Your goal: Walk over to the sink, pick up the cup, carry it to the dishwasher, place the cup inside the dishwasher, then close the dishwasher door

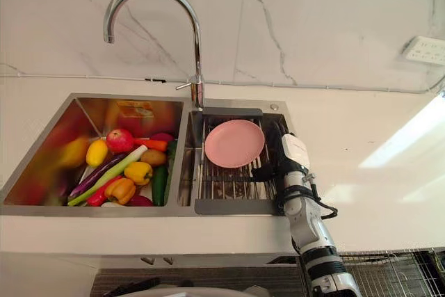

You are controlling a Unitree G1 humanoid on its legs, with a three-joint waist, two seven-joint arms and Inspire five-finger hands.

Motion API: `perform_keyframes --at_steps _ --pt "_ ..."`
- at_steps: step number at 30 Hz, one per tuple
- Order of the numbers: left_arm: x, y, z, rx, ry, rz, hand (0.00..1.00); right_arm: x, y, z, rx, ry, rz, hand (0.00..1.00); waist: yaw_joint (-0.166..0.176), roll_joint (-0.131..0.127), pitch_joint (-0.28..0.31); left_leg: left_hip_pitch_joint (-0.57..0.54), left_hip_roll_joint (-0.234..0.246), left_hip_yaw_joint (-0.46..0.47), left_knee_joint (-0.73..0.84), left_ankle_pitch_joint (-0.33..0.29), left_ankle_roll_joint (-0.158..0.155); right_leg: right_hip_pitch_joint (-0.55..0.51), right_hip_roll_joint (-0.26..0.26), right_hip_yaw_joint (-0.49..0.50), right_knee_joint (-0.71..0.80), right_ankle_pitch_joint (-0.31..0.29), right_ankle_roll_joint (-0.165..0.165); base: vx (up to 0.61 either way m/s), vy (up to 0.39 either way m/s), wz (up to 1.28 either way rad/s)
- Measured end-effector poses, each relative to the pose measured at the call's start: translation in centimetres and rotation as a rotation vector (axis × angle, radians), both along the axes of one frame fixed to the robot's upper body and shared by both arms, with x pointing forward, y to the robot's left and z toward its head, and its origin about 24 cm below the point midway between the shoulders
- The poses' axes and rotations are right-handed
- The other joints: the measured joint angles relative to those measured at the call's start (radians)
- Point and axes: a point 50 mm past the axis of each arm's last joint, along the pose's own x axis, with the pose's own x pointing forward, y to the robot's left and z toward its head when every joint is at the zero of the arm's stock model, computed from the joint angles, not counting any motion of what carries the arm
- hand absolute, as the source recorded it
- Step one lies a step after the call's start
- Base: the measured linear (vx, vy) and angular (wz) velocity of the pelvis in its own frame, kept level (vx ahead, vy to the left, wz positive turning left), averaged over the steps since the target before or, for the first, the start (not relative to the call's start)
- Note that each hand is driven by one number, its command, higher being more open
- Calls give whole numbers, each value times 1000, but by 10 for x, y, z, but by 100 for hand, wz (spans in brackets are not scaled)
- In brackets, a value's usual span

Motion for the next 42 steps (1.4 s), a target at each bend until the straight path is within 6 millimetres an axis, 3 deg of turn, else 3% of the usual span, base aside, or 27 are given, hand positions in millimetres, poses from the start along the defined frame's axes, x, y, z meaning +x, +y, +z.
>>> perform_keyframes --at_steps 15,31,32,42 --pt "9 -4 2 -3 -29 -51 100 17 -2 4 -25 -21 -69 100 25 11 12 -16 -5 -42 0 12 -2 9 -7 -45 1 -3 -1 -1 -5 9" --pt "18 2 5 6 -51 -117 100 22 1 14 -270 -122 27 100 30 4 41 -21 -1 -65 0 17 -7 18 -8 -74 9 -12 -4 -6 -8 5" --pt "18 2 6 5 -53 -118 100 22 1 14 -290 -132 36 0 30 3 43 -21 -1 -65 0 16 -7 18 -9 -75 11 -12 -4 0 0 0" --pt "25 6 8 23 -64 -188 100 21 7 10 -464 -148 138 0 41 0 50 -24 10 -24 0 9 3 17 -12 -82 22 -19 -5 0 0 0"
